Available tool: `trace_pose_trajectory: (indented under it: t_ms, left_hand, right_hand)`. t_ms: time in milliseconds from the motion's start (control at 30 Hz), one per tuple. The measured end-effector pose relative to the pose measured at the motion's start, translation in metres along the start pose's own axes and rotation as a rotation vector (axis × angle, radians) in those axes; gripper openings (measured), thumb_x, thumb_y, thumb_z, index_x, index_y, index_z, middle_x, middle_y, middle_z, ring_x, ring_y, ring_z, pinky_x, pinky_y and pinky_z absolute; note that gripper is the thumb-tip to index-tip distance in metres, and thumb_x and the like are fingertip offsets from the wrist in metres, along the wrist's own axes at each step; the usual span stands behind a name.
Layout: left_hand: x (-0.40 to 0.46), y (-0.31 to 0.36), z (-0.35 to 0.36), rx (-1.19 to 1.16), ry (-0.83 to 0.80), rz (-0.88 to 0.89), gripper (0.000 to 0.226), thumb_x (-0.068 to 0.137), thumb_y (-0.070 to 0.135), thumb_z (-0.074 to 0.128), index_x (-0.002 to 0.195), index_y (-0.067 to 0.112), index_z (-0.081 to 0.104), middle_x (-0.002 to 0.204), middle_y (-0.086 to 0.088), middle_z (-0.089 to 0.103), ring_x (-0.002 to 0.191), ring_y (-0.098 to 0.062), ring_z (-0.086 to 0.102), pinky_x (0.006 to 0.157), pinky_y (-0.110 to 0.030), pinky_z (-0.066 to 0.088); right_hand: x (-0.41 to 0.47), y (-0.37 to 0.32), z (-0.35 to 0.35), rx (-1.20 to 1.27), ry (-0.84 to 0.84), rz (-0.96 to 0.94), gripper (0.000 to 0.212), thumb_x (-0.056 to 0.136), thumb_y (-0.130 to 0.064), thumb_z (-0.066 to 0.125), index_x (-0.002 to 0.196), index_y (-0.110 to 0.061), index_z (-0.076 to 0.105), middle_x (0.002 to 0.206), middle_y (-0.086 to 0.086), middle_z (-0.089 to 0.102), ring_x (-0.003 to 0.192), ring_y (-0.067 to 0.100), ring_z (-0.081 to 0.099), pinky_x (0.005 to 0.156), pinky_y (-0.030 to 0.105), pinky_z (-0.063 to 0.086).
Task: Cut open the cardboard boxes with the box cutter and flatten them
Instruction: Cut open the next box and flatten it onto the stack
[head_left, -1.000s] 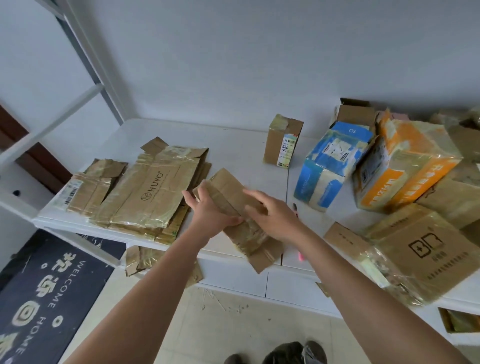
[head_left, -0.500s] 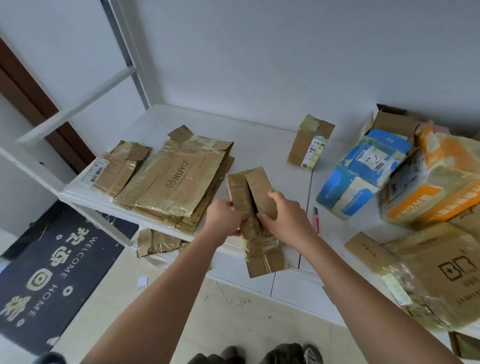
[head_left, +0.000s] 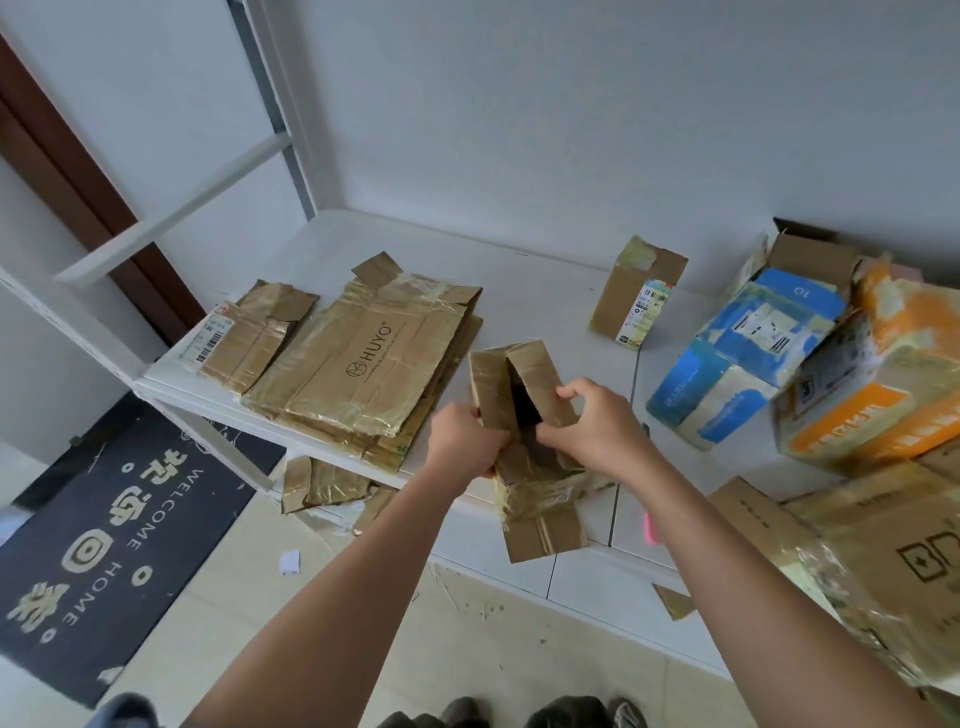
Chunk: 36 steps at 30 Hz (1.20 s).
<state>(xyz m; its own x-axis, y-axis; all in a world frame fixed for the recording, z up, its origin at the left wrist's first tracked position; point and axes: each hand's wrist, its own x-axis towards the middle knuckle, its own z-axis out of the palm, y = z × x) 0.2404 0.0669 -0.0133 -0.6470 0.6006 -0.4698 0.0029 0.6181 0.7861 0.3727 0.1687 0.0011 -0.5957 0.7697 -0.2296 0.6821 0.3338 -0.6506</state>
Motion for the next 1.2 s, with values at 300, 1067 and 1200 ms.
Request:
trace_pose_trajectory:
  t_ms: [300,1067,1200]
  left_hand:
    - [0.001,0.001,0.000,0.007,-0.030,-0.008,0.020,0.086,0.012,0.073,0.102,0.011,0.060,0.088,-0.004,0.065,0.066,-0.017,0.069,0.047,-0.025,0.057]
    - [-0.004,0.035,0.030,0.764,0.172,0.194,0.042,0.084,0.047,0.070,0.075,0.012,0.050,0.074,0.000,0.052,0.069,-0.017,0.052,0.055,-0.027,0.041]
    - [-0.004,0.037,0.021,0.519,0.117,0.158,0.040,0.079,0.037,0.074,0.056,0.012,0.052,0.057,-0.001,0.056,0.053,-0.014,0.058,0.044,-0.022,0.041]
  right_hand:
    - [-0.005,0.047,-0.022,0.436,-0.062,0.193,0.025,0.095,-0.032,0.063,0.117,-0.022,0.063,0.114,0.004,0.066,0.103,0.022,0.064,0.093,0.044,0.054]
    - [-0.037,0.045,0.015,0.430,0.171,-0.075,0.037,0.095,-0.013,0.064,0.131,-0.004,0.060,0.114,0.009,0.068,0.090,0.006,0.059,0.076,-0.004,0.037]
    - [-0.035,0.047,0.013,0.466,0.141,-0.060,0.038,0.095,-0.014,0.063,0.132,-0.007,0.060,0.115,0.005,0.067,0.095,0.007,0.059,0.077,0.000,0.041]
